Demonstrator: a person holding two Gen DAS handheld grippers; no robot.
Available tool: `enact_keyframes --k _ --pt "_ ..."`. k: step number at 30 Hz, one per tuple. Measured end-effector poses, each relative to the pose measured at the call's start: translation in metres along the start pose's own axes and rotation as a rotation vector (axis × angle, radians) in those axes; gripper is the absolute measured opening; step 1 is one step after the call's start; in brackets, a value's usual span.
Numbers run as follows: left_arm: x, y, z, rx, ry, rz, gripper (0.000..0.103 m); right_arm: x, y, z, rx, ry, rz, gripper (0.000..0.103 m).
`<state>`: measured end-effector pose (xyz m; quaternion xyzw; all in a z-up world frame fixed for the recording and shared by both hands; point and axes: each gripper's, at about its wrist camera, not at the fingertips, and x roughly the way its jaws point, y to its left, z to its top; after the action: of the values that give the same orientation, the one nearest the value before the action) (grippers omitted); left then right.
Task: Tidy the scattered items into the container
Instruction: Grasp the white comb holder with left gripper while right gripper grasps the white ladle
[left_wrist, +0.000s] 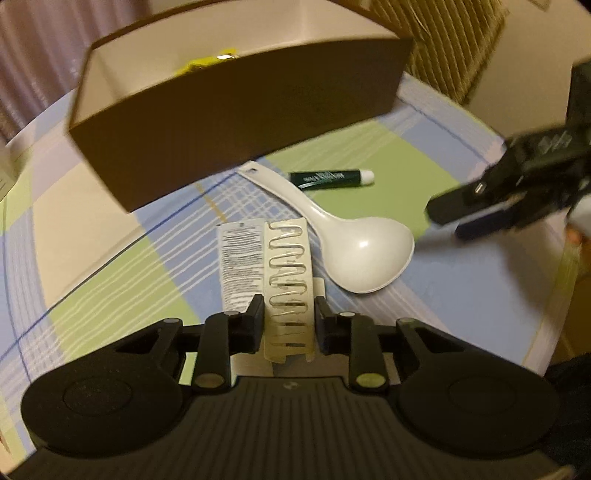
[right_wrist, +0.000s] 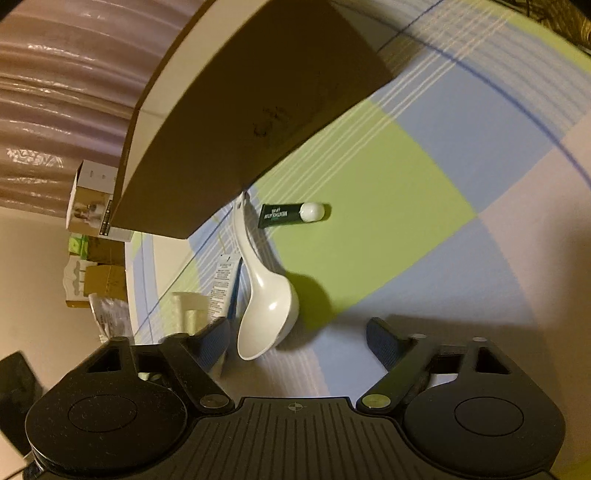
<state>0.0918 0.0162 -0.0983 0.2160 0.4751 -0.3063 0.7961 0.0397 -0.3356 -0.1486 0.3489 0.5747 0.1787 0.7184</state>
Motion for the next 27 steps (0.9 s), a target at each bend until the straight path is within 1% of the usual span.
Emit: enact_keyframes --k 2,4,5,6,7,9,10,11,12,15,21,27 --pt "-0.008 0.005 -0.002 -0.022 -0.013 0.011 0.023 0.008 -0.002 0.001 0.045 0.011 0.008 0.060" --pt "-0.015 0.009 -0.005 -0.040 -0.024 0.021 0.023 0.014 -0.002 0.001 0.064 0.009 0.010 0.060" --pt "-0.017 0.011 -0.007 -0.048 -0.027 0.026 0.023 0.017 -0.001 0.001 0.067 0.003 0.011 0.054" --pt "-0.019 0.013 -0.008 -0.057 -0.029 0.032 0.023 0.021 -0.001 0.002 0.069 0.003 0.012 0.038" --pt "-0.020 0.015 -0.009 -0.064 -0.029 0.037 0.023 0.025 -0.001 0.003 0.076 0.007 0.013 0.032" --pt "-0.021 0.017 -0.013 -0.080 -0.032 0.041 0.023 0.032 -0.002 0.003 0.094 0.019 0.004 0.028" --pt "-0.023 0.019 -0.014 -0.087 -0.033 0.041 0.023 0.034 -0.003 0.002 0.099 0.019 -0.005 0.019" --pt "-0.023 0.020 -0.016 -0.092 -0.035 0.043 0.023 0.035 -0.005 0.002 0.107 0.020 -0.010 0.016" --pt "-0.024 0.020 -0.017 -0.097 -0.037 0.044 0.023 0.034 -0.008 0.001 0.118 0.020 -0.012 0.011" --pt "-0.026 0.023 -0.020 -0.113 -0.041 0.051 0.023 0.029 -0.018 -0.002 0.148 0.026 0.004 0.008" --pt "-0.031 0.026 -0.023 -0.129 -0.049 0.056 0.023 0.007 -0.042 -0.007 0.255 0.029 0.083 0.008" --pt "-0.040 0.024 -0.020 -0.124 -0.074 0.054 0.023 -0.023 -0.052 -0.007 0.344 -0.014 0.183 0.008"
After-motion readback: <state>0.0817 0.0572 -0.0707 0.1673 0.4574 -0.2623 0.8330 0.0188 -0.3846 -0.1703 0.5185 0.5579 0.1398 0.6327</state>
